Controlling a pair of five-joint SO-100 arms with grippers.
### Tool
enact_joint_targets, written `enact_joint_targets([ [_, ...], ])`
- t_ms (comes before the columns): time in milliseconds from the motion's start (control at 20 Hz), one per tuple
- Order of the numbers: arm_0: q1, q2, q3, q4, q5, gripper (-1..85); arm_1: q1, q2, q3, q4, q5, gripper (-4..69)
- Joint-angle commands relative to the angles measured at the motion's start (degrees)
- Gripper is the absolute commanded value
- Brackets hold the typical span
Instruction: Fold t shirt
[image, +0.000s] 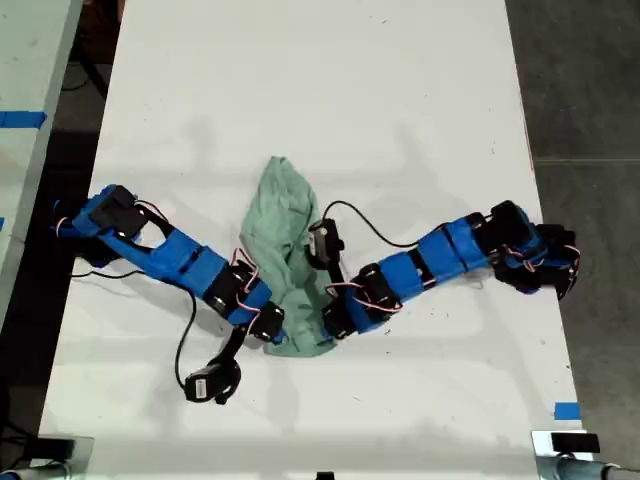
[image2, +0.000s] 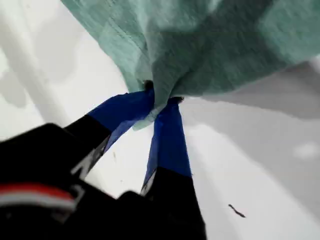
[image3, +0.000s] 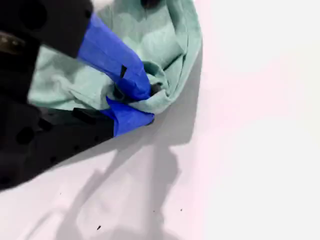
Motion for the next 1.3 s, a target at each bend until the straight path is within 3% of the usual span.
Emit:
enact_joint_targets([
  [0,3.6,9.4,-2.9,-1.5,2.5,-0.2,-3.4,1.6,-7.6,0.0,-2.5,1.3],
  [150,5.4,12.0,-2.9,-1.3,3.3,-0.2,-5.8,2.4,-8.3,-1.8,-5.1,1.3],
  [250,4.5,14.3,-1.4,0.0,3.1,-0.2,-4.8,5.2,-8.2,-3.7,-10.7,1.3],
  [400,0.1,18.5,-0.7,7.0,2.7,-0.2,-0.2,9.5,-6.2,-7.9,-21.5,1.3],
  [500,-4.7,25.1,4.3,12.8,2.3,-0.2,4.4,10.9,-5.9,-7.2,-25.1,1.3],
  [750,-19.4,44.2,18.6,16.7,9.3,-0.2,17.4,17.4,-4.7,-1.0,-30.8,1.3],
  [1150,-38.0,48.3,26.2,18.1,18.8,-0.2,33.7,22.7,5.2,-2.3,-34.5,1.2],
  [1200,-40.2,46.8,27.4,17.8,19.8,1.8,35.6,22.4,7.4,-3.2,-34.0,4.0],
  [1250,-42.0,44.9,28.4,17.5,20.9,14.6,37.4,22.3,9.7,-4.0,-33.3,16.8],
])
